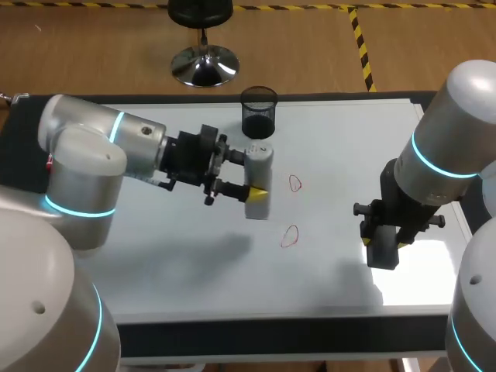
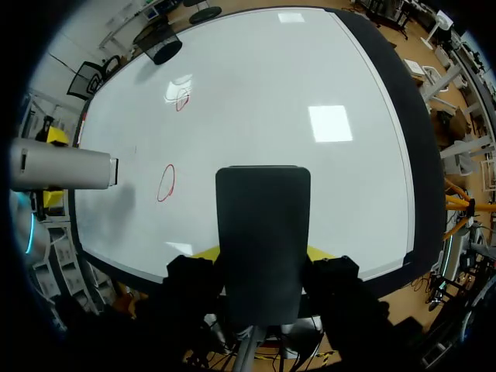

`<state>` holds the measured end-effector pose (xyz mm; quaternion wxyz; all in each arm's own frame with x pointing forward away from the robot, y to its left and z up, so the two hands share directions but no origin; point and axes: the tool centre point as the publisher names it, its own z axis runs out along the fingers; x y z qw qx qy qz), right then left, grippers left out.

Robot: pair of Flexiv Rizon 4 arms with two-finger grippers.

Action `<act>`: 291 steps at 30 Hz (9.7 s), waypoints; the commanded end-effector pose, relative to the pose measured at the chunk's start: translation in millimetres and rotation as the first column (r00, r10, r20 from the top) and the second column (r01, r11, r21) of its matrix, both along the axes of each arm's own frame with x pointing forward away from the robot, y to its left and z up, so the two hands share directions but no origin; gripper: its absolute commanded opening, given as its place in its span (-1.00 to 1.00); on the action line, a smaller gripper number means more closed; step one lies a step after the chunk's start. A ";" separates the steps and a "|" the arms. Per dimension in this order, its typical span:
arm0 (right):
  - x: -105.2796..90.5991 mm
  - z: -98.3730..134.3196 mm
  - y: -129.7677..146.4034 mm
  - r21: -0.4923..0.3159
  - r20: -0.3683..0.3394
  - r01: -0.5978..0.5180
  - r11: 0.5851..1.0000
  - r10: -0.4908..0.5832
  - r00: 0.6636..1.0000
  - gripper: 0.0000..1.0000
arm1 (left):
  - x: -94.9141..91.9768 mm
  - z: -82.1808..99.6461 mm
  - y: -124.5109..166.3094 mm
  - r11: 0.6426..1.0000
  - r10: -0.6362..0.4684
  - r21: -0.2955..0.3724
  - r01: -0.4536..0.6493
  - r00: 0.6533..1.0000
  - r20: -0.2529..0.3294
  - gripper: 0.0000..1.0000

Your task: Pick up the inspection probe, press it on each red-marked spot on the whiteboard one by one, put down the probe, pick up the eraser, and wipe off all the red marks.

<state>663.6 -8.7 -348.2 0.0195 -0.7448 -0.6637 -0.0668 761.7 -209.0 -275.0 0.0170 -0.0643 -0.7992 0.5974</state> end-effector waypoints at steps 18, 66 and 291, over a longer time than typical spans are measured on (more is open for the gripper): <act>-1.2 1.4 -1.5 0.002 0.001 -0.001 1.000 0.001 1.000 -1.00 | 14.9 7.0 92.3 0.999 0.048 -0.004 -0.048 0.999 -0.005 -1.00; -1.2 1.4 -1.5 0.002 0.001 -0.001 1.000 0.001 1.000 -1.00 | 36.4 -3.5 155.9 0.994 0.105 0.006 -0.105 0.994 -0.024 -1.00; 61.8 -88.6 125.3 0.048 -0.196 -0.015 0.999 0.024 0.980 -1.00 | 36.4 -3.5 155.9 0.994 0.105 0.006 -0.105 0.994 -0.024 -1.00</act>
